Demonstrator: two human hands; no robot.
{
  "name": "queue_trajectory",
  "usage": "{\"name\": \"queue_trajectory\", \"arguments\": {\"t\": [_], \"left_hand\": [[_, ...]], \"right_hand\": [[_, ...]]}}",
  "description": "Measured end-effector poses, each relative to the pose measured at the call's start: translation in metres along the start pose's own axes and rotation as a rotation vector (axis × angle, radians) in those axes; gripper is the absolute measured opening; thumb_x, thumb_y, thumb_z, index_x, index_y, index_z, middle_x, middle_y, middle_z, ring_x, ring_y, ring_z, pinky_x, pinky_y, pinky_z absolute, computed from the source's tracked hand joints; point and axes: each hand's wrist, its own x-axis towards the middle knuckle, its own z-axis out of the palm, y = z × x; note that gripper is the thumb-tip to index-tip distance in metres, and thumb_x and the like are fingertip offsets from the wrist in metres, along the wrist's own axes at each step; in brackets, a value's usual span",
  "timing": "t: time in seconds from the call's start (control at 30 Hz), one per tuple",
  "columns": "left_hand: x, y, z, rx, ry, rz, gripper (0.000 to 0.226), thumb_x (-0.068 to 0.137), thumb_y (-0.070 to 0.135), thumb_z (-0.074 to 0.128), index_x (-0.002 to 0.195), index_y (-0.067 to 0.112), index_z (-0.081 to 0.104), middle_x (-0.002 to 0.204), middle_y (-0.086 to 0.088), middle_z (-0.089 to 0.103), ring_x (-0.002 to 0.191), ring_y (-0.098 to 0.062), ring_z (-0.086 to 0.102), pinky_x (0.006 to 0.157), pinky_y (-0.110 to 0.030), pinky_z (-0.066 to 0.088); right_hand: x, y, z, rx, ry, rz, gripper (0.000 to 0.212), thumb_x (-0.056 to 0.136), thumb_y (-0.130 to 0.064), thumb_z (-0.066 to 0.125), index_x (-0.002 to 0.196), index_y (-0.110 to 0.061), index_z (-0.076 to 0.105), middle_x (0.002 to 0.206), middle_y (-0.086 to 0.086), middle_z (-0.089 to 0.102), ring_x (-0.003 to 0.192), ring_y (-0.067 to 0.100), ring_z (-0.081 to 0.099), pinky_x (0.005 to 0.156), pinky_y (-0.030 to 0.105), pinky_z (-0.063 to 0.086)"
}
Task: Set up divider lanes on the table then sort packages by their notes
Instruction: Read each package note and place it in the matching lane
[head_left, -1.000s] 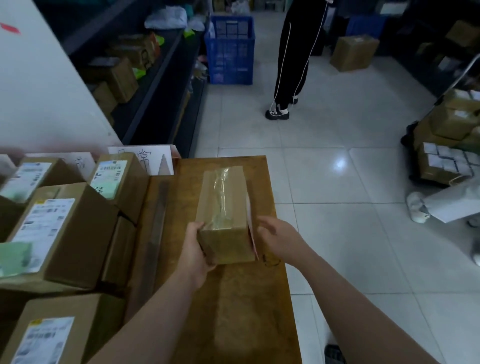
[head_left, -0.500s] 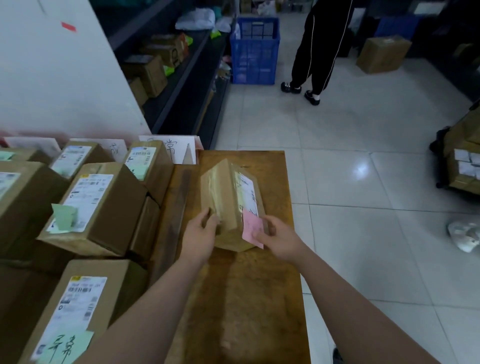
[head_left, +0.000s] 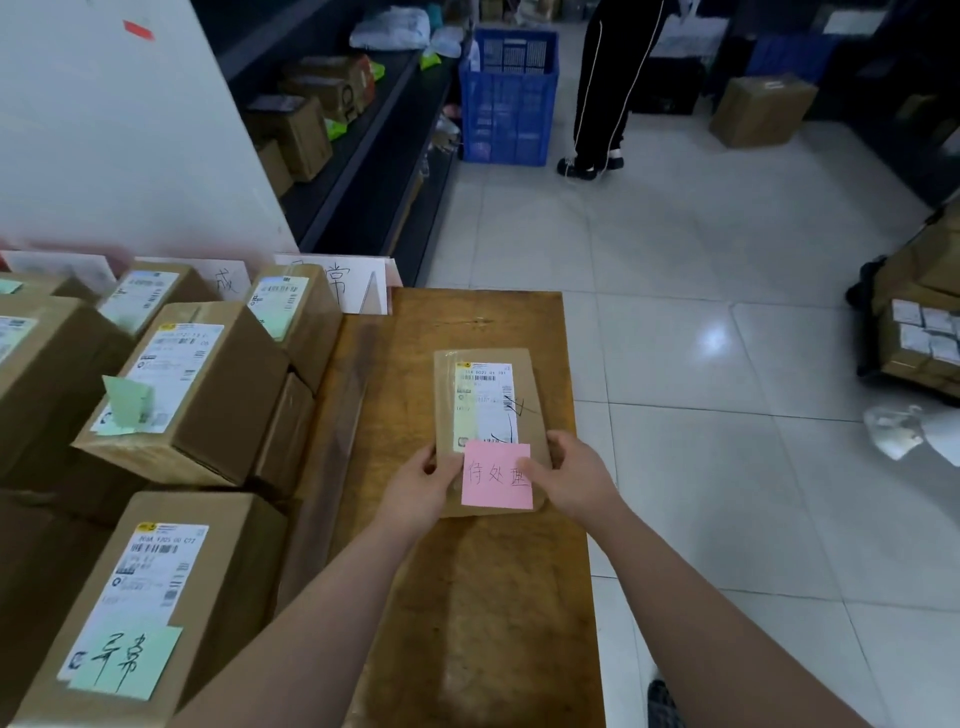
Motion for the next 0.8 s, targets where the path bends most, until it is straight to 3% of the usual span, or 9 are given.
{"name": "queue_trajectory", "arguments": {"t": [0.2,0.33,0.5,0.6,0.7,0.8], "left_hand": [[-0.012,0.000,-0.002,-0.040,0.045,0.033,0.046,0.094,0.043,0.057,0.138,0.029,0.050,0.124,0.009,0.066,0.110,-0.015,0.063,0.089,-0.042,0.057],[-0.028,0.012,-0.014,-0.063,0.127,0.113,0.051,0.093,0.043,0.059,0.141,0.031,0.047,0.126,0.010,0.065,0.109,-0.013,0.063,0.083,-0.033,0.058],[-0.059,0.037,-0.041,-0.115,0.219,0.221,0.036,0.092,0.040,0.062,0.126,0.042,0.049,0.114,0.017,0.067,0.093,-0.006,0.069,0.069,-0.029,0.061],[-0.080,0.045,-0.068,-0.153,0.279,0.277,0.037,0.090,0.047,0.061,0.126,0.041,0.052,0.111,0.019,0.068,0.090,-0.006,0.071,0.072,-0.034,0.062],[-0.095,0.050,-0.093,-0.134,0.339,0.339,0.039,0.090,0.048,0.060,0.128,0.040,0.054,0.110,0.021,0.068,0.089,-0.001,0.069,0.068,-0.026,0.060],[-0.119,0.048,-0.131,-0.141,0.418,0.399,0.035,0.089,0.051,0.060,0.122,0.049,0.052,0.109,0.024,0.068,0.089,0.000,0.069,0.071,-0.032,0.062]], "right_hand": [[-0.011,-0.006,-0.002,0.018,0.018,-0.048,0.045,0.088,-0.033,0.068,0.127,-0.020,0.049,0.124,-0.003,0.064,0.101,0.012,0.063,0.080,0.030,0.058],[-0.024,-0.032,-0.008,0.066,0.050,-0.128,0.053,0.088,-0.033,0.068,0.135,-0.019,0.046,0.127,-0.005,0.061,0.106,0.010,0.061,0.077,0.024,0.057],[-0.044,-0.076,-0.010,0.044,0.120,-0.248,0.059,0.087,-0.038,0.068,0.138,-0.024,0.043,0.129,-0.009,0.060,0.111,0.010,0.059,0.086,0.037,0.058],[-0.062,-0.108,-0.005,0.015,0.143,-0.340,0.060,0.086,-0.042,0.068,0.138,-0.026,0.044,0.128,-0.012,0.060,0.111,0.009,0.059,0.086,0.039,0.058],[-0.081,-0.138,0.002,0.001,0.165,-0.415,0.057,0.086,-0.043,0.067,0.136,-0.027,0.046,0.124,-0.016,0.060,0.107,0.006,0.060,0.084,0.036,0.058],[-0.107,-0.174,0.022,0.009,0.169,-0.504,0.050,0.086,-0.043,0.067,0.131,-0.030,0.049,0.110,-0.023,0.058,0.099,0.002,0.060,0.082,0.033,0.058]]}}
